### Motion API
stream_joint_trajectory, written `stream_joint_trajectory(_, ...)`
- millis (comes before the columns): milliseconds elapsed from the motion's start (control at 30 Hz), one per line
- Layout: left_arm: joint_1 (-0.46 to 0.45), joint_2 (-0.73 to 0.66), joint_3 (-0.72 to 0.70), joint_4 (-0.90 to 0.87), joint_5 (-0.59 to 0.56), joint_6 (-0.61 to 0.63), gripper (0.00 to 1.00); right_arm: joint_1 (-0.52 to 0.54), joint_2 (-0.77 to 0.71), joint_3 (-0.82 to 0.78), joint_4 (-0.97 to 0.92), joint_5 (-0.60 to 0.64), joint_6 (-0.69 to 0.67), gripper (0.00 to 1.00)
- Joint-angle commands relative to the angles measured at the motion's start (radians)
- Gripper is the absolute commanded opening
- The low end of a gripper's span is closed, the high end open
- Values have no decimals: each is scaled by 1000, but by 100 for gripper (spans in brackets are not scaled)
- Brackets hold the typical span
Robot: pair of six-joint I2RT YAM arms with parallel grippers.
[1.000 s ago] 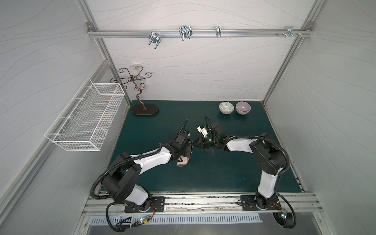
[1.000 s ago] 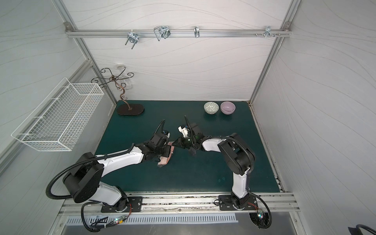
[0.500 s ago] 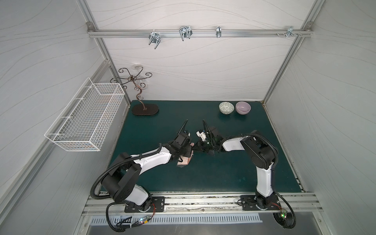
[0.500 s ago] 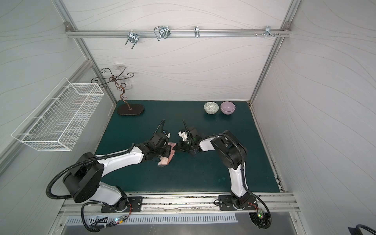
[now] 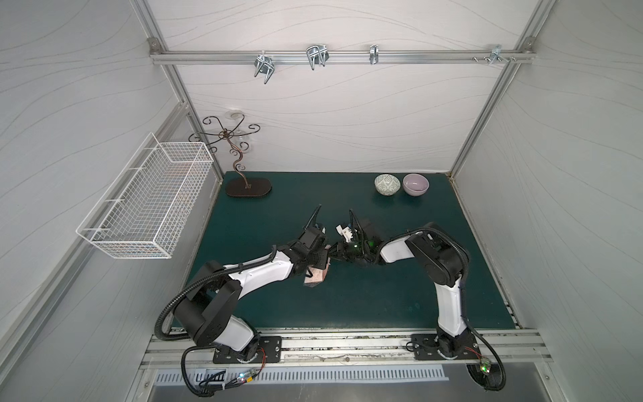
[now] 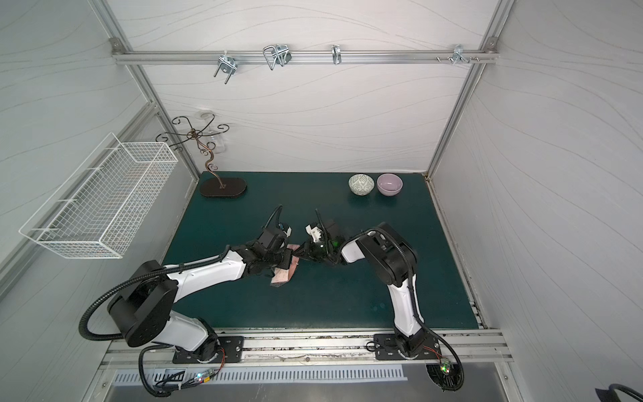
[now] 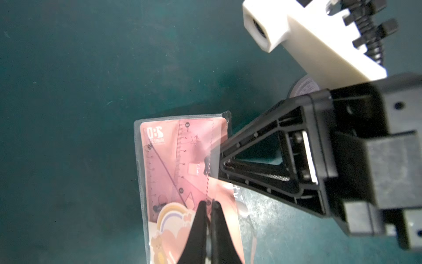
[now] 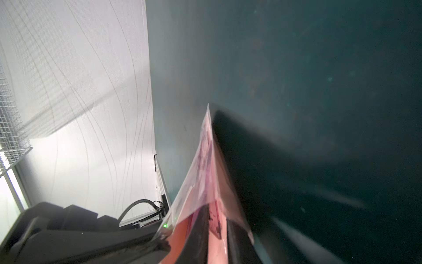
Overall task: Open the ruler set and take out the ruler
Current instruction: Take out the ruler from the ruler set bag.
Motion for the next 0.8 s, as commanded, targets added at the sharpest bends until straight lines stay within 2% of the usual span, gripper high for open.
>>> stream_joint_trajectory(0,0,3,22,42,3,-9,0,-6,6,-30,86,11,61,19)
stream_joint_trajectory(467,0,12,29,30,-9,-12,0,-26,-5,-109,200,26,161,20)
stream_joint_trajectory(767,-3,20,44,28,5,-5,0,-23,35,-89,256,7,200,20)
